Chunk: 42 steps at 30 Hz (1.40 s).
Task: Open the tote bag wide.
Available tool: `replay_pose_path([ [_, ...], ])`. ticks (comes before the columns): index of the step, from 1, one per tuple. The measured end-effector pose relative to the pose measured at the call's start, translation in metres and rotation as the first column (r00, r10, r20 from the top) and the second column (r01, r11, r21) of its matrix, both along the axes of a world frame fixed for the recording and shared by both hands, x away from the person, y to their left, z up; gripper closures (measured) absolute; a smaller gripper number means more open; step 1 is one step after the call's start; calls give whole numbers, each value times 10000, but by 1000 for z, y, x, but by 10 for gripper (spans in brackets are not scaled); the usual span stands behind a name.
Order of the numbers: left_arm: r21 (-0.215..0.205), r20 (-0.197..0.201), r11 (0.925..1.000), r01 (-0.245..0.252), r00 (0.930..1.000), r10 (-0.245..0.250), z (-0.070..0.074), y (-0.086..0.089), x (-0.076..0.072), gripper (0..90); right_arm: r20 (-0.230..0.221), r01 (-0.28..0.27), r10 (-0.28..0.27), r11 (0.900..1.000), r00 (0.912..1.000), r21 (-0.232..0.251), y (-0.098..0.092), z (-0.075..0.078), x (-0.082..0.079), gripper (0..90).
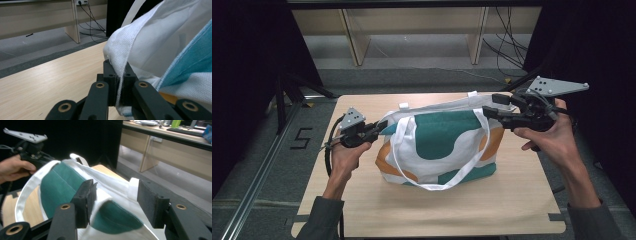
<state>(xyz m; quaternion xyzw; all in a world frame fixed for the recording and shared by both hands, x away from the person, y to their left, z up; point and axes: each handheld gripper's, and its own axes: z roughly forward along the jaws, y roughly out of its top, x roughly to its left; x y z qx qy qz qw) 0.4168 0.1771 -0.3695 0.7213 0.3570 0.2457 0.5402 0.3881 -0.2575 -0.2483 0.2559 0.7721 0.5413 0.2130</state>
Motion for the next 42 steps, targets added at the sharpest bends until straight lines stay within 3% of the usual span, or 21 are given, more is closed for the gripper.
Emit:
replay_pose_path([
  [2, 96, -90, 9999, -29, 10000, 30, 1, -1, -1, 855, -230, 2, -1, 10000, 9997, 60, 4, 1, -1, 469],
  [4, 68, -43, 10000, 34, 10000, -34, 1, -1, -1, 854, -408, -102, 95, 9998, 9991, -170, 11, 0, 1, 448],
  [8, 168, -41, 9998, 68, 10000, -67, 2, 0, -4, 851, -967, -378, 261, 9919, 9950, -1216, 22, -14, 13, 453],
  [9, 107, -75, 9999, 75, 9999, -74, 2, 1, -4, 848, -948, -320, 191, 9901, 9953, -1365, 23, -17, 13, 522],
  [10, 105, -75, 9999, 77, 9999, -76, 2, 1, -4, 843, -846, -417, 290, 9874, 9960, -1528, 22, -19, 13, 670],
  [11, 88, -95, 9999, 74, 9999, -73, 2, 2, -4, 836, -610, -407, 313, 9864, 9976, -1592, 20, -21, 13, 714],
  [12, 5, -163, 10000, 55, 9999, -55, 1, 2, -3, 824, -671, -391, 294, 9881, 9973, -1489, 19, -24, 12, 741],
  [15, -238, -206, 9997, 45, 9998, -50, 1, 2, -1, 764, -86, -142, 128, 9823, 9999, -1866, 19, -29, 5, 795],
  [19, -74, -199, 10000, 61, 9998, -63, 0, -2, -5, 746, 305, 74, -9, 9774, 9995, -2115, 25, -42, -1, 813],
  [21, -16, -184, 9999, 108, 9998, -108, -1, -3, -6, 740, 299, 160, -89, 9690, 9995, -2465, 28, -53, -3, 815],
  [24, 229, -309, 9995, 215, 9993, -208, -7, -5, -7, 733, 95, 235, -216, 9428, 9997, -3326, 39, -79, -3, 817],
  [26, 121, -494, 9999, 96, 9987, -90, -11, -3, -8, 696, 186, 393, -350, 9403, 9992, -3381, 43, -89, 0, 818],
  [29, -541, -921, 9985, -116, 9957, 66, -9, 8, -10, 560, 131, 359, -335, 9483, 9994, -3153, 43, -87, 8, 820],
  [35, -1283, -1055, 9916, -189, 9944, 53, 11, 36, -40, 434, 192, 521, -485, 9471, 9986, -3167, 46, -82, 15, 825],
  [38, -1354, -1077, 9908, 48, 9940, -196, 20, 46, -56, 407, 148, 700, -688, 9502, 9975, -3035, 45, -83, 18, 825],
  [39, -1008, -808, 9945, 284, 9961, -366, 21, 47, -61, 412, 148, 724, -713, 9488, 9973, -3074, 44, -82, 18, 825],
  [41, -956, -1032, 9940, 531, 9927, -630, 15, 37, -77, 446, 235, 828, -794, 9530, 9966, -2913, 43, -81, 19, 826],
  [42, -733, -1029, 9953, 635, 9922, -709, 9, 31, -83, 485, 265, 836, -793, 9538, 9965, -2886, 41, -79, 19, 826],
])
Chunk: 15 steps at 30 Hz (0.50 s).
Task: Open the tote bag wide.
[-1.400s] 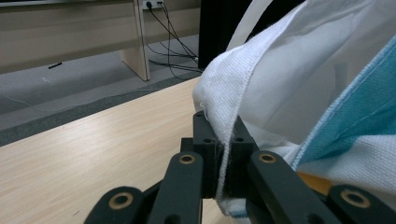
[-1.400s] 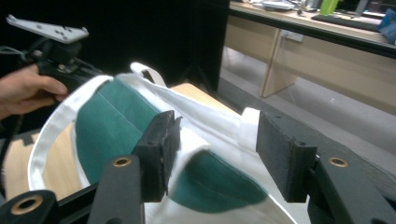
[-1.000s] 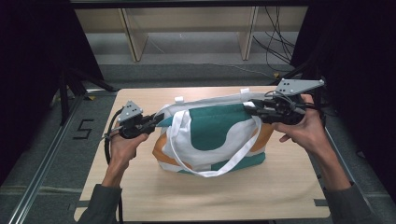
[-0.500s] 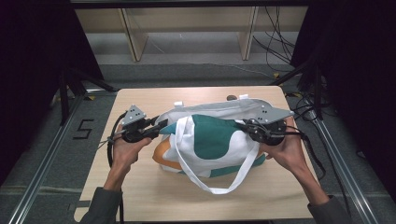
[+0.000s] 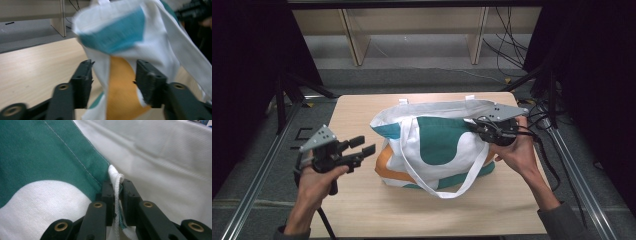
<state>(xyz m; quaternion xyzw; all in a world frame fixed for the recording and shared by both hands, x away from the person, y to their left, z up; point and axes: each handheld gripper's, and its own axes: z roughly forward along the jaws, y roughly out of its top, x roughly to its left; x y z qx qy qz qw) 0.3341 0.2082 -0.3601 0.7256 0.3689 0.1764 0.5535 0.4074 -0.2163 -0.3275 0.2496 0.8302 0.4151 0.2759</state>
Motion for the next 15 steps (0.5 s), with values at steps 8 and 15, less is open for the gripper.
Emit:
replay_pose_path([
  [8, 468, -88, 9885, 1435, 9896, -1432, -34, -57, -19, 774, 251, 92, -109, 9978, 9996, 657, -6, 13, 4, 834],
  [15, 302, -546, 9977, 602, 9968, -585, -60, -83, 22, 845, 917, -607, 477, 9877, 9946, 1438, -9, 36, -5, 840],
])
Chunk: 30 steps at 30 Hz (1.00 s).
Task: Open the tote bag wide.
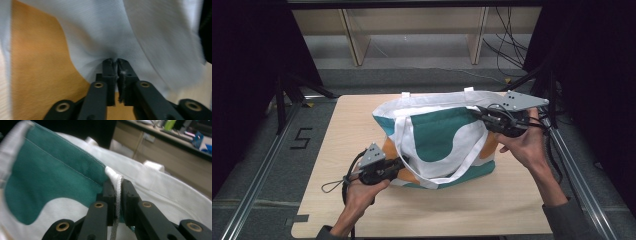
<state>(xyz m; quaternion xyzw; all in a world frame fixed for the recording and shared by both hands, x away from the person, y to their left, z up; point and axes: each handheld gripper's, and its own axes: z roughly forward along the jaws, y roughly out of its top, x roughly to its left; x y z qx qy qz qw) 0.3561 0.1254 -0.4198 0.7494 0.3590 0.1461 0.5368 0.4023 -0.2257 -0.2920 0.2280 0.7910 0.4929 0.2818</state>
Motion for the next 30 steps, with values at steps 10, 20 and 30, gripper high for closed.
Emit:
replay_pose_path([
  [10, 996, -642, 9941, -431, 9967, 497, -43, -12, 25, 871, -425, -1653, 1638, 9857, 9856, -328, 11, -36, -42, 842],
  [20, 617, -1150, 9981, 34, 9934, 37, -57, 8, 5, 800, -1481, -572, 289, 9800, 9885, -1904, 13, -110, -27, 842],
  [30, -920, -358, 9895, -1113, 9935, 1084, 9, 59, -6, 627, -1878, -714, 475, 9899, 9810, -1226, 1, -132, -29, 843],
])
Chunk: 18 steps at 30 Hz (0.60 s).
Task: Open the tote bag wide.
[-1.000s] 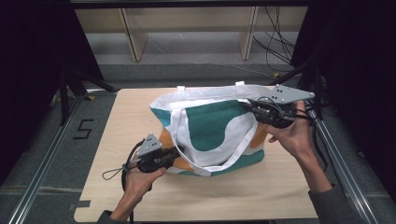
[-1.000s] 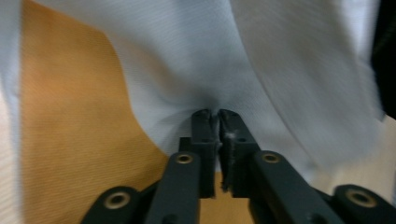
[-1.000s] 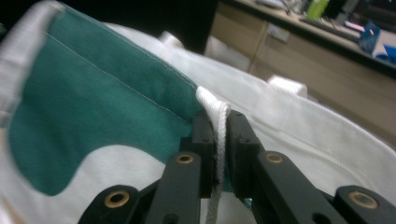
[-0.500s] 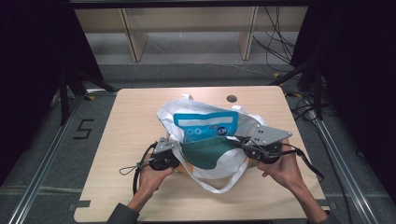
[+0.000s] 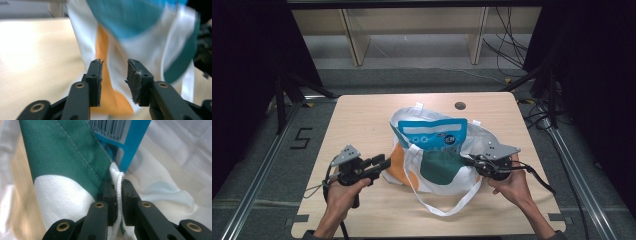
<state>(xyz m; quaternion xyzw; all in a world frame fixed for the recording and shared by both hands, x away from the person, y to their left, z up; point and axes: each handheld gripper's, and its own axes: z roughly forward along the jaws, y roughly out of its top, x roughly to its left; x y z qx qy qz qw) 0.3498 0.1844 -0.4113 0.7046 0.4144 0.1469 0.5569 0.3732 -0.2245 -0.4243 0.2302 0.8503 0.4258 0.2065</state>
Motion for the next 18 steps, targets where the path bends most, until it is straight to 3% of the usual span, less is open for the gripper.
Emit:
replay_pose_path([
  [2, 31, 147, 9999, -147, 9998, 147, 15, 1, 12, 603, 130, 27, -26, 10000, 9999, -21, -1, 3, -2, 842],
  [4, -506, 68, 9981, -365, 9993, 369, 28, 1, 24, 608, 133, 106, -108, 9998, 9999, 151, -2, 5, -2, 843],
  [7, -398, 340, 9968, -698, 9969, 711, 49, 1, 40, 588, 113, 113, -115, 9998, 9999, 175, -1, 5, -3, 843],
  [10, -275, 161, 9959, -865, 9961, 869, 61, -3, 55, 559, 88, 63, -64, 9999, 9999, 131, -2, 5, -2, 842],
  [13, -249, -159, 9961, -849, 9963, 845, 63, -13, 69, 502, 177, -52, 51, 10000, 9998, 71, -2, 6, -2, 842],
  [16, 7, -501, 9956, -940, 9943, 939, 55, -22, 81, 478, 258, -95, 93, 9999, 9996, 85, -3, 7, -3, 842],
  [18, 209, -728, 9969, -761, 9943, 774, 45, -25, 86, 525, 172, 11, -14, 9999, 9999, 143, -3, 8, -4, 842],
])
